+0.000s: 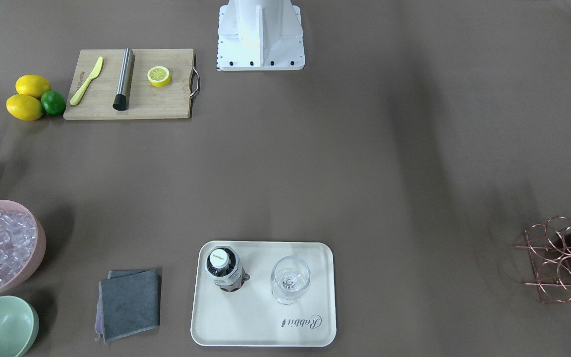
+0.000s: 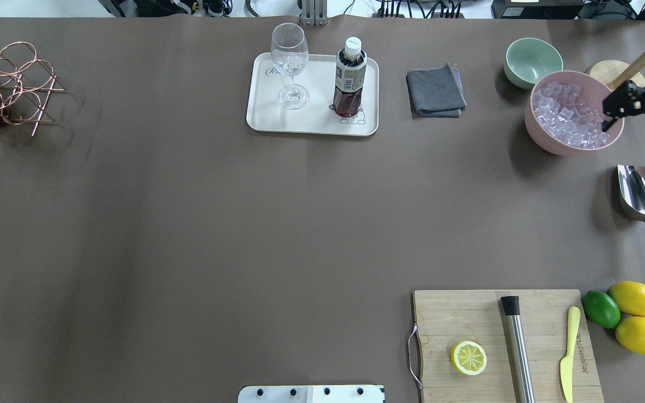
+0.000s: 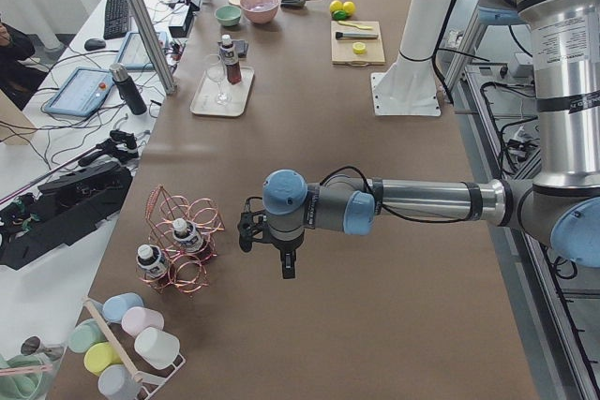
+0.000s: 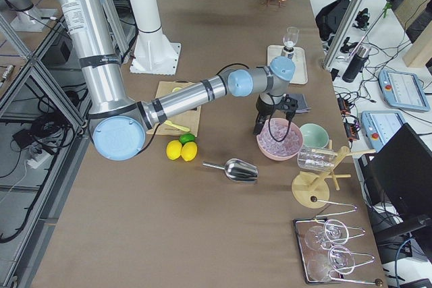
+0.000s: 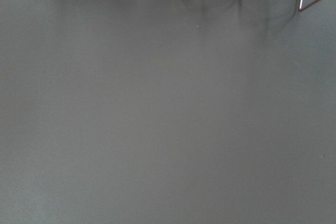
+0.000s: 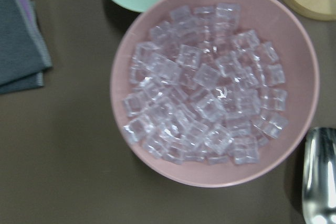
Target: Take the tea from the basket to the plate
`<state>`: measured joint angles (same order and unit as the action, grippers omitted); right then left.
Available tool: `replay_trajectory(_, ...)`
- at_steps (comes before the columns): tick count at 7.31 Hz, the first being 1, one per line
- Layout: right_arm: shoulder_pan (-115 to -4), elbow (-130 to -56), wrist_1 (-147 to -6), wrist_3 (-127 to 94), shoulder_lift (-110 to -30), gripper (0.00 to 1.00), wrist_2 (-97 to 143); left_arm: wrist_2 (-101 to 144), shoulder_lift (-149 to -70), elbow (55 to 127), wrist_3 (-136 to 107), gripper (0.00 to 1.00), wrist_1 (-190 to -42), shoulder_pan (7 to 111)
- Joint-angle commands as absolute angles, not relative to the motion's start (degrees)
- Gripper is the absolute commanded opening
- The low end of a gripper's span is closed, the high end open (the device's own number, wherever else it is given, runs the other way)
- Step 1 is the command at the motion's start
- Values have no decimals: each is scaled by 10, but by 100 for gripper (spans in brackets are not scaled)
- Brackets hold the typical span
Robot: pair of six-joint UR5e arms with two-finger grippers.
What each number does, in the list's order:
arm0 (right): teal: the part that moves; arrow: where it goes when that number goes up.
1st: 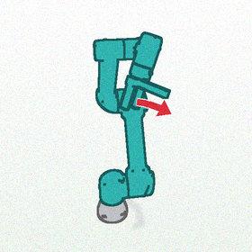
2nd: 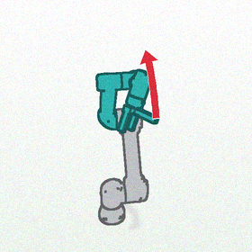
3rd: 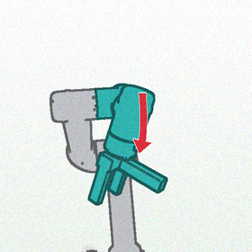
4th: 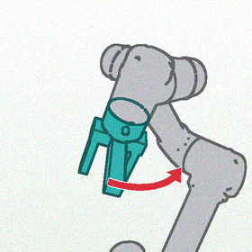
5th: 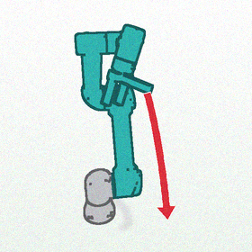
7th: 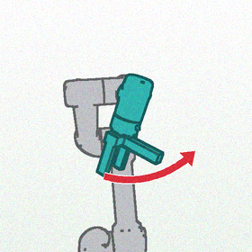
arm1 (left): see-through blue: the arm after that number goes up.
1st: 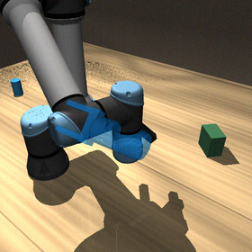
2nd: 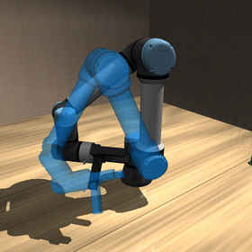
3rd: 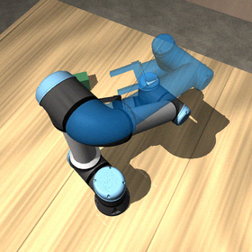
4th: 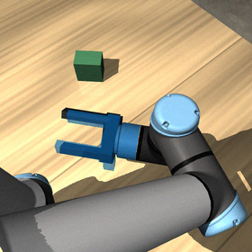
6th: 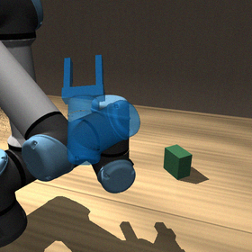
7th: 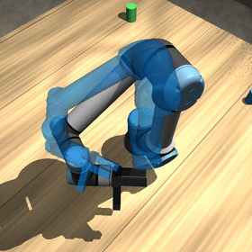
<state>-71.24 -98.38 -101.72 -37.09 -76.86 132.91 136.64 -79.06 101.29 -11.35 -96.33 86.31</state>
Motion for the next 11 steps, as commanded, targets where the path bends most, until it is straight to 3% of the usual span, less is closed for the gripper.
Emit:
replay_trajectory(1, -744, -1006, -959, -352, -913, 100, 1327, 1366, -772, 1030, -85, 92, -964, 865)
replay_trajectory(6, -864, -998, -794, -68, -1092, 100, 1315, 1365, -756, 1042, -85, 94, -965, 871)
replay_trajectory(11, -882, -968, -763, -5, -1088, 100, 1292, 1365, -757, 1047, -85, 95, -965, 867)
